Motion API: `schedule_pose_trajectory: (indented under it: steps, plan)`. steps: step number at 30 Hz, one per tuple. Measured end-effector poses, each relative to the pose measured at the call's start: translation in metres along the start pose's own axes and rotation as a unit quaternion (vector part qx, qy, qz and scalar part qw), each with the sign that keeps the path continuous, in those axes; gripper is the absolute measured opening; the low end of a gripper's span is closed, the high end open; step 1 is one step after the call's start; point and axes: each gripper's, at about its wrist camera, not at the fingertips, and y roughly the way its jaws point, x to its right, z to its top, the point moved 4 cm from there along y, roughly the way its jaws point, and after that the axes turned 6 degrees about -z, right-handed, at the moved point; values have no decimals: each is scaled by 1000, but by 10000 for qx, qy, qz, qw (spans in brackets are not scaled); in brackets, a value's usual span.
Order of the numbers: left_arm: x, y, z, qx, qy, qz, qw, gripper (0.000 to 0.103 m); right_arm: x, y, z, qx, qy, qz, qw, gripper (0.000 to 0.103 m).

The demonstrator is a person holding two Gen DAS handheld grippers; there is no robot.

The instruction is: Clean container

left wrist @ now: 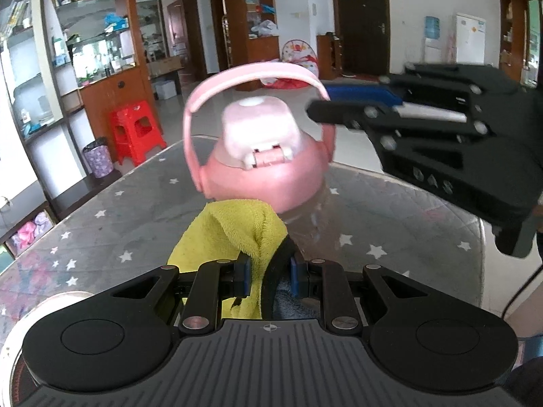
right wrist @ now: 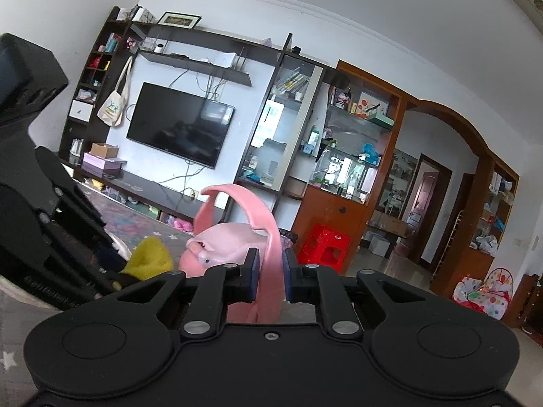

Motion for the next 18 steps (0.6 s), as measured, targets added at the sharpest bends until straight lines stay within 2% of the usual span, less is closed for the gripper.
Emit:
schedule_pose_trajectory:
  steps: [6,18]
  plan:
    - [9,13,-5,-72,-19,-140,9999,21,9,6,10,98,-3,-80,9999,10]
    - [17,40,-27,-399,-216,-301,9985,21,17,12,2,81,251,-206,9994,10]
